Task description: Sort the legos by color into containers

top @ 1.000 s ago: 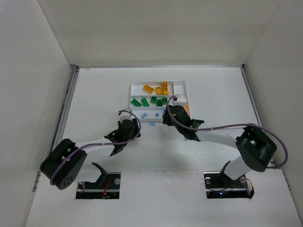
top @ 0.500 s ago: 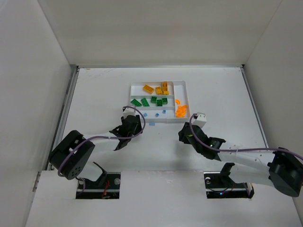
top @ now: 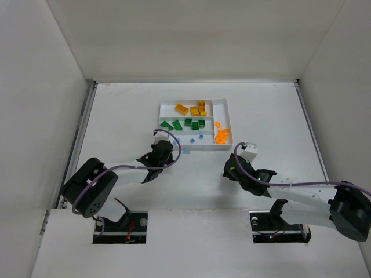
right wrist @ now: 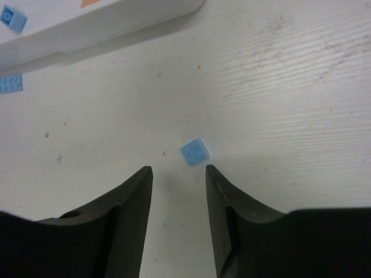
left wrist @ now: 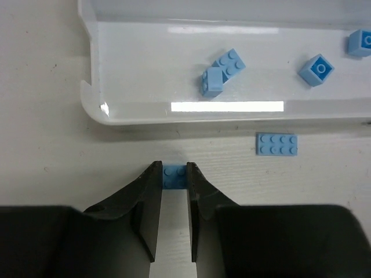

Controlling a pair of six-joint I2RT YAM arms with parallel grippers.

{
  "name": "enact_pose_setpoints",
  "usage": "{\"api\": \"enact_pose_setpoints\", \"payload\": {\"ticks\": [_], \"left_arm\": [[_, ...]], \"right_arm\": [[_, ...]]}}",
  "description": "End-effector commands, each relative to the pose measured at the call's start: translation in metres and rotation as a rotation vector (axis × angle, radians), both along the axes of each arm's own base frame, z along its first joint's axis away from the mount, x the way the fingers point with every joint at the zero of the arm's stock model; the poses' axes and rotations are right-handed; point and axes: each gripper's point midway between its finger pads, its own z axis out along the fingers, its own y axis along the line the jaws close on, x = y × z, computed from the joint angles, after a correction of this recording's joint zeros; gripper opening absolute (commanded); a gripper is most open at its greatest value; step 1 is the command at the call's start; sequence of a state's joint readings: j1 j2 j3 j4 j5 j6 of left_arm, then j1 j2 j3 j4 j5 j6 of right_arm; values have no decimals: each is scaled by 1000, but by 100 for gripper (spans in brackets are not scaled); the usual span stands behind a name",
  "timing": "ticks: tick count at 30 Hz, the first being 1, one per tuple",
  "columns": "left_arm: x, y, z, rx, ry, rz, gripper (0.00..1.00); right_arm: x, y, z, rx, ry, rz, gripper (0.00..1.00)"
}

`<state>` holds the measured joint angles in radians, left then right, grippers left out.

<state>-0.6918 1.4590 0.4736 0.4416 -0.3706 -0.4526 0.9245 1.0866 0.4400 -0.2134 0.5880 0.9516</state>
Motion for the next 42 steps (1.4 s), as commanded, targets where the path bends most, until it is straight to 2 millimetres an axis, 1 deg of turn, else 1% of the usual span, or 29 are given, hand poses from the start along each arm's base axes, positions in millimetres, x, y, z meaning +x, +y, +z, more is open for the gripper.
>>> {"api": "enact_pose_setpoints", "payload": {"ticks": [1,3,7,8,9,13,15,16,19,21,23,25,30,32,34,35,37,39,42], "left_arm": [[4,-8,34,-52,-78,-10,16],[1,-9,50,-77,-104,-14,15],[-1,-14,81,-134,-151,-24,15],[2,-17,101,-165,-185,-25,15],[2,-17,101,-165,-185,-25,15],[13,-24,122,-200,-217,-28,15],[21,-27,127,-203,-228,-25,16],[29,-29,129,-204,-233,-17,16],[46,-34,122,-195,-216,-7,17],[58,-39,114,-196,-195,-4,17],[65,-43,106,-196,-176,1,17],[69,-46,97,-187,-157,4,17],[75,-43,81,-158,-135,29,20],[77,-41,77,-152,-128,35,24],[76,-40,76,-151,-126,35,30],[75,-40,77,-152,-128,35,33],[73,-40,80,-155,-132,32,38],[68,-38,82,-159,-140,29,39],[56,-35,83,-162,-144,18,39]], "right_arm": [[2,-3,3,-2,-1,-30,49],[3,-2,2,-12,6,-25,53],[8,-2,-1,-32,25,-34,55],[10,2,-4,-45,37,-23,54],[10,2,-4,-45,37,-23,54],[12,4,-7,-56,41,-20,53],[15,5,-6,-64,39,-16,53],[17,4,-7,-75,40,-14,53],[19,4,-10,-91,49,-16,51],[20,3,-13,-114,57,-3,50],[20,3,-14,-125,61,3,49],[19,4,-15,-123,67,13,48],[19,5,-17,-130,74,23,43],[19,5,-18,-131,78,25,40],[19,7,-18,-137,81,36,37],[19,7,-18,-140,82,38,35],[19,7,-18,-137,81,34,33],[19,6,-19,-144,80,33,30],[19,8,-15,-144,65,37,27]]}}
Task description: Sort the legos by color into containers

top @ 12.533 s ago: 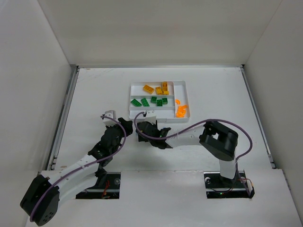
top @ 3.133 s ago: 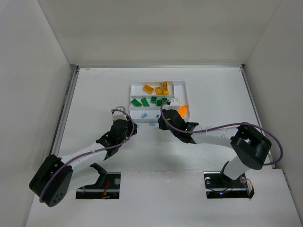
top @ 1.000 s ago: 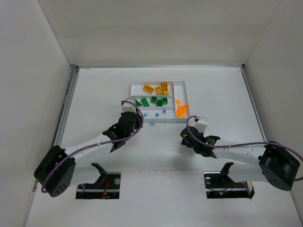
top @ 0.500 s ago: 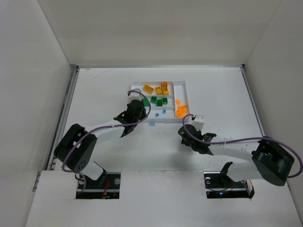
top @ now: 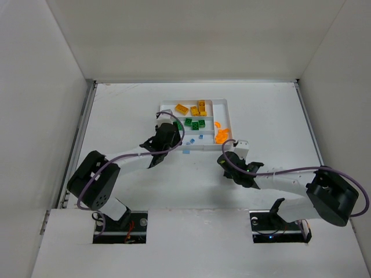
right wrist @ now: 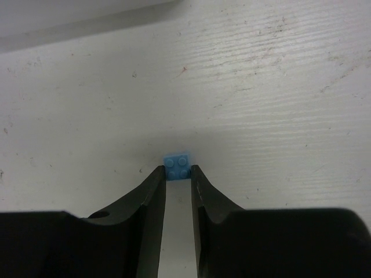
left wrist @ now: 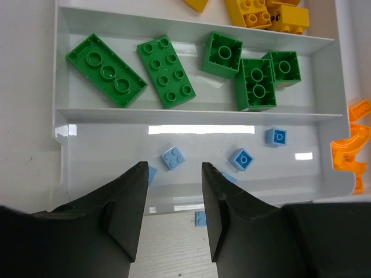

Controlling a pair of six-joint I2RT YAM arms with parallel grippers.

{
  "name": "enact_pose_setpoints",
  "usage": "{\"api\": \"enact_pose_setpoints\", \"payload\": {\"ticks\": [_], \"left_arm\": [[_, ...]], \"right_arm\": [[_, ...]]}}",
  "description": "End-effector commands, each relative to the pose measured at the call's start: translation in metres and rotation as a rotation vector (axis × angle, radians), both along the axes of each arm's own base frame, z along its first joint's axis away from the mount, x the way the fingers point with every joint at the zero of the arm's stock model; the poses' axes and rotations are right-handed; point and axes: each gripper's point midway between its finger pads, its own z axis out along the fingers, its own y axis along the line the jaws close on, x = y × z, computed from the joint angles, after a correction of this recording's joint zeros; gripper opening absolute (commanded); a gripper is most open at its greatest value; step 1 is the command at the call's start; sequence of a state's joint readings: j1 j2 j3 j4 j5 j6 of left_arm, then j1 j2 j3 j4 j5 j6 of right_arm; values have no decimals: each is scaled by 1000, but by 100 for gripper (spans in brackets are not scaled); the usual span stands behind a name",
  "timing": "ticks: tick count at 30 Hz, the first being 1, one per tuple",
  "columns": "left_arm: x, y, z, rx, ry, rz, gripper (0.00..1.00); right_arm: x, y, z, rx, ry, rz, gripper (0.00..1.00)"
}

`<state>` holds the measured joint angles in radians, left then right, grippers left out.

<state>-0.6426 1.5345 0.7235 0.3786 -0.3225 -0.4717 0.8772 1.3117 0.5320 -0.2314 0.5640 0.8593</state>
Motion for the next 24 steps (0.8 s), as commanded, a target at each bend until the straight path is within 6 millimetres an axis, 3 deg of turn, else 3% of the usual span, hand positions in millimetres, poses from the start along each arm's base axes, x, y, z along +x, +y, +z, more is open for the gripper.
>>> {"api": "enact_pose_setpoints", "payload": {"ticks": [1,8,12,16,20,24], "left_arm": [[-7,-1,26,-52,-72,-5,39],[-57,2,20,-87,-77,-39,38],[-79,-1,13,-107,-71,-59,38],[-89,0,6,-103,-64,-64,38],[-95,7,5,-113,-67,-52,38],[-102,16,4,-127,-76,-47,38]], "right_arm": [[8,13,16,37,-45,12,27],[21,34,60,121,-138,63,26],[41,67,93,188,-210,157,26],[72,105,123,254,-271,227,26],[111,121,126,231,-282,244,26],[132,134,118,223,-255,261,27]]}}
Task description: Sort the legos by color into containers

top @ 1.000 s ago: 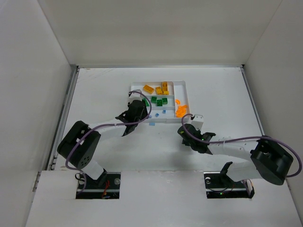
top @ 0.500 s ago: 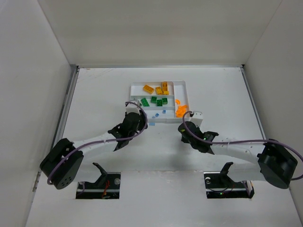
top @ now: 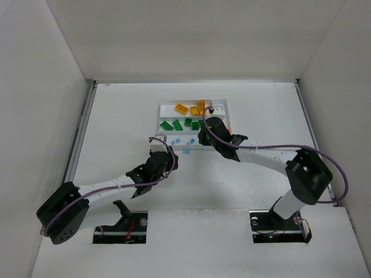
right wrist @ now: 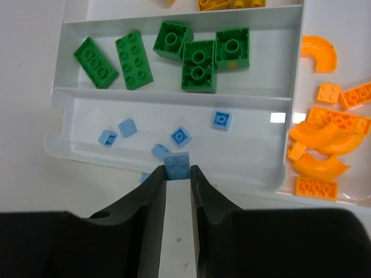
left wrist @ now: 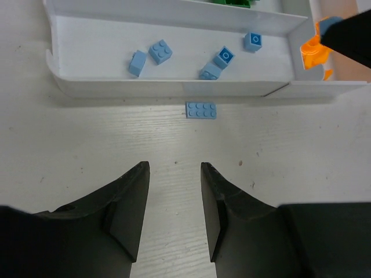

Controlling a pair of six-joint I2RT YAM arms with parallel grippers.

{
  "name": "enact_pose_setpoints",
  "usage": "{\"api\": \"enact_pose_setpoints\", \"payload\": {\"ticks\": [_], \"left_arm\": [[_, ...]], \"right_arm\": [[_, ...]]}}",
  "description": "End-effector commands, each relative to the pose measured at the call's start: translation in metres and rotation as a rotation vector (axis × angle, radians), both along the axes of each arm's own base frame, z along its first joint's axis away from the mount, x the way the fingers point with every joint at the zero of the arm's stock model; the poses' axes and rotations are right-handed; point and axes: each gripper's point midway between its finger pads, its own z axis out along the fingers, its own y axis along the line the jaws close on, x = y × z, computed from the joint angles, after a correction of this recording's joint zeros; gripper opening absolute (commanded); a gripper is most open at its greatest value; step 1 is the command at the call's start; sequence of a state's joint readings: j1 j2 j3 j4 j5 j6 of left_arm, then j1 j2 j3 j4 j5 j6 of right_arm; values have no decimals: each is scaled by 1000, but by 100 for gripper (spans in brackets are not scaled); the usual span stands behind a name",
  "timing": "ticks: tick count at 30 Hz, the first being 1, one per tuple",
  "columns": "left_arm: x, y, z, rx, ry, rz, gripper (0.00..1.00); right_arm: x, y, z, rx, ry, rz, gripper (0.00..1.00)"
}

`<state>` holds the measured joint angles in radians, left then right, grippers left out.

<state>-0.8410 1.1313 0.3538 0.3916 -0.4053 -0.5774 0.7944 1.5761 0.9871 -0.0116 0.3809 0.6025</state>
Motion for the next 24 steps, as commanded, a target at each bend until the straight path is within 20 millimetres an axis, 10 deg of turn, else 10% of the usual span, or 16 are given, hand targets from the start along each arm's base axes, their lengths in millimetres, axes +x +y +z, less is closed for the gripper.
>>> {"api": "enact_pose_setpoints", "payload": {"ticks": [1,13,24], "left_arm": [[-1,9,8,-46,-35,38,38],[-6,25,1,-65,-29,74,38],[2,22,15,-83,-55,73,38]], "right_arm": [[21,20,12,22,-35,55,27],[23,30,9,8,-48,54,54],[-34,67,-38,-18,9,155,11]]}}
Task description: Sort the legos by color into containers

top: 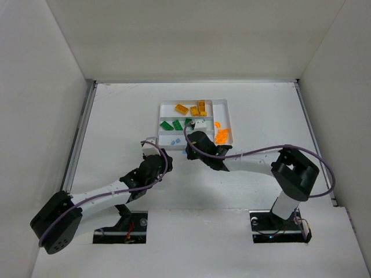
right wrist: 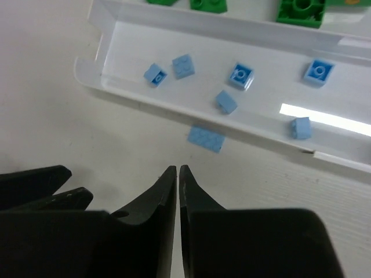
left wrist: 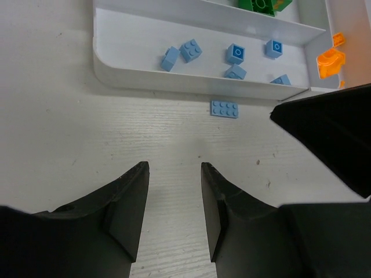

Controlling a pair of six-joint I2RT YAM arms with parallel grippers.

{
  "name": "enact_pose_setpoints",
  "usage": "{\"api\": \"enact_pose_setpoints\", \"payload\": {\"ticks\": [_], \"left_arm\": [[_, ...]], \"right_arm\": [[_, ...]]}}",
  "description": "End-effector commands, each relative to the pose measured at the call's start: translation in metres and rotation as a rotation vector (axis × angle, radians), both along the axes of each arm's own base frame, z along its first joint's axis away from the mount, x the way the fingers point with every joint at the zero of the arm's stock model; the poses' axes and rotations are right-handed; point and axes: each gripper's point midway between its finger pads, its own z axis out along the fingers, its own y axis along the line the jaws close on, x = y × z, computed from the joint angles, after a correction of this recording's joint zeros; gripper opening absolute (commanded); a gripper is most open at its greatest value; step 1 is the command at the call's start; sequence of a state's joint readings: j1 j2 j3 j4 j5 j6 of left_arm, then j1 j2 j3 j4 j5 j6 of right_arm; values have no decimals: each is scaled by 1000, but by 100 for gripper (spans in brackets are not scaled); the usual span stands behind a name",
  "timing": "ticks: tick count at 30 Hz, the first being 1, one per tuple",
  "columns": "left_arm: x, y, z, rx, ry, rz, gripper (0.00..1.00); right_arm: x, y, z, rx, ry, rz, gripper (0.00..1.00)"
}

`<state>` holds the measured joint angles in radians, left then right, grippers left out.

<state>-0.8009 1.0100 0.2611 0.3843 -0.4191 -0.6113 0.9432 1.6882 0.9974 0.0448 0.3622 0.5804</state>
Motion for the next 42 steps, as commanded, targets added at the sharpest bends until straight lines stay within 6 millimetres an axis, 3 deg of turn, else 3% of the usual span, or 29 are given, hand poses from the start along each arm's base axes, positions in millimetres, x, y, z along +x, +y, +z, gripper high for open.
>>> {"api": "enact_pose_setpoints", "payload": {"ticks": [1,11,20,25,32,36,42], "left_arm": [[8,-5,19,-43,-46,7,38],[5,-2,15,-41,-37,10,38],[6,-6,16,-41,-39,1,38],[6,-4,18,-42,-46,5,38],[6,-4,18,-45,-44,11,38],[8,-11,17,-32,-39,-5,38],[7,-13,18,-34,-47,-12,38]], "right_arm": [[8,11,-10,20,-12,-18,9],[18,20,-27,24,-26,-37,3],[31,14,-45,-32,-44,-95,4],[27,9,-56,-63,-44,-111,4],[-6,6,-43,-31,-56,-106,5],[1,4,-32,-27,-85,-126,5],[31,5,-31,2,-122,-174,5]]}}
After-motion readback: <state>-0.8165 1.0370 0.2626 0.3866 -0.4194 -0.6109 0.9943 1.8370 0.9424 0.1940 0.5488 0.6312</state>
